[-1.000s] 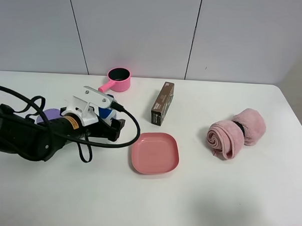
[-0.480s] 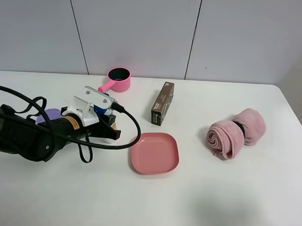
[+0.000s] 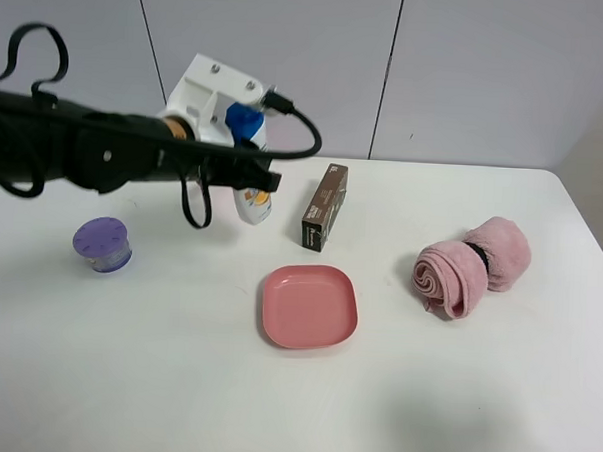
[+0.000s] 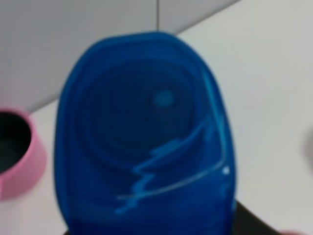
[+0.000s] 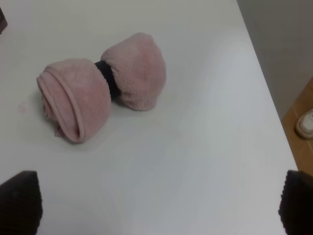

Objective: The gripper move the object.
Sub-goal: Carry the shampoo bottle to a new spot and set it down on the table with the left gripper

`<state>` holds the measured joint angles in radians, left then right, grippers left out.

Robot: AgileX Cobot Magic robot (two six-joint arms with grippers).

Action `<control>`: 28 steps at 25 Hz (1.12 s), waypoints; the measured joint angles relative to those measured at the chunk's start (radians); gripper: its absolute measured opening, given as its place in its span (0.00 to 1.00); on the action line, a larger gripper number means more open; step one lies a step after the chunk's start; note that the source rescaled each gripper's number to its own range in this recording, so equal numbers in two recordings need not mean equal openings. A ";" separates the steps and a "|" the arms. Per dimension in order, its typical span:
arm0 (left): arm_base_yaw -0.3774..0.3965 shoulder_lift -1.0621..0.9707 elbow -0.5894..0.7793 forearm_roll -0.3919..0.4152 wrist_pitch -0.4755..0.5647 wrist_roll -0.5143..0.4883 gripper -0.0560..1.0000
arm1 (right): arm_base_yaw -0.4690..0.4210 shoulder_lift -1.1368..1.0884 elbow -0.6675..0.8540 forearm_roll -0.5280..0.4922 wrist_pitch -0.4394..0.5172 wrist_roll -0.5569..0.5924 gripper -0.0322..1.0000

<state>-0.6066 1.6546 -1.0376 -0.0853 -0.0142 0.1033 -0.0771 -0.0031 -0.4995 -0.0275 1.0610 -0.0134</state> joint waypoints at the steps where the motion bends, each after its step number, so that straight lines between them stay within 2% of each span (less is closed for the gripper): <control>1: -0.006 0.016 -0.063 0.002 0.036 0.000 0.10 | 0.000 0.000 0.000 0.000 0.000 0.000 1.00; 4: -0.033 0.073 -0.227 0.004 0.111 0.000 0.10 | 0.000 0.000 0.000 0.000 0.000 0.000 1.00; 10: -0.075 0.252 -0.523 0.005 0.145 0.027 0.10 | 0.000 0.000 0.000 0.000 0.000 0.000 1.00; 16: -0.093 0.466 -0.753 -0.009 0.171 0.037 0.10 | 0.000 0.000 0.000 0.000 0.000 0.000 1.00; 23: -0.130 0.644 -0.916 -0.021 0.205 0.045 0.10 | 0.000 0.000 0.000 0.000 0.000 0.000 1.00; 28: -0.152 0.730 -0.936 -0.020 0.158 0.045 0.10 | 0.000 0.000 0.000 0.000 0.000 0.000 1.00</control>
<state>-0.7586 2.3847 -1.9740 -0.1057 0.1434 0.1488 -0.0771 -0.0031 -0.4995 -0.0275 1.0610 -0.0134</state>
